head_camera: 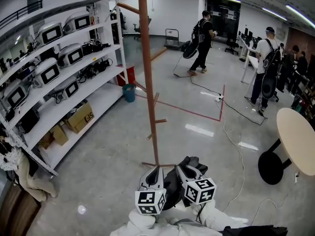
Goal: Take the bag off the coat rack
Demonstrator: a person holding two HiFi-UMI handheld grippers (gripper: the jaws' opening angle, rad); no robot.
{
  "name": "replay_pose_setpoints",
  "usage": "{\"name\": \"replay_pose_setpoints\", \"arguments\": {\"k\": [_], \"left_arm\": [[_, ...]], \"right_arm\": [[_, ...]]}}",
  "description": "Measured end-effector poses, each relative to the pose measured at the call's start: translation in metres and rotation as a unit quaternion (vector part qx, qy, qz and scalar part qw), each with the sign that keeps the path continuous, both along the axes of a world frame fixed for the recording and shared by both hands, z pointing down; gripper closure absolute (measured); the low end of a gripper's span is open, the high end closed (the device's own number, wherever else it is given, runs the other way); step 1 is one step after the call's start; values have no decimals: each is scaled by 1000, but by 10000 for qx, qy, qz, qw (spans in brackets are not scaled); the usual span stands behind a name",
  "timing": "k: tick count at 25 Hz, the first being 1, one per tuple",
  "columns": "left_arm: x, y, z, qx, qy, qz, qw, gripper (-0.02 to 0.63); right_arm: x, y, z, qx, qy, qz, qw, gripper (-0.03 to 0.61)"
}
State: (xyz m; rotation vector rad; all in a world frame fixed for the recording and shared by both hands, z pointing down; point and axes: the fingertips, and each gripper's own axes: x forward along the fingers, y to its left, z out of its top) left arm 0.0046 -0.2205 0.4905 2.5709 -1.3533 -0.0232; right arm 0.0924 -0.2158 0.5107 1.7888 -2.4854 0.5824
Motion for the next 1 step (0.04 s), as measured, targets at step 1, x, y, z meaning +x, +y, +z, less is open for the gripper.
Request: {"name": "replay_pose_setpoints", "arguments": {"k": [1], "left_arm": [[0,0,0,1,5,8,10000,613]], "right_arm": [[0,0,0,-1,-10,2,10000,538]]}}
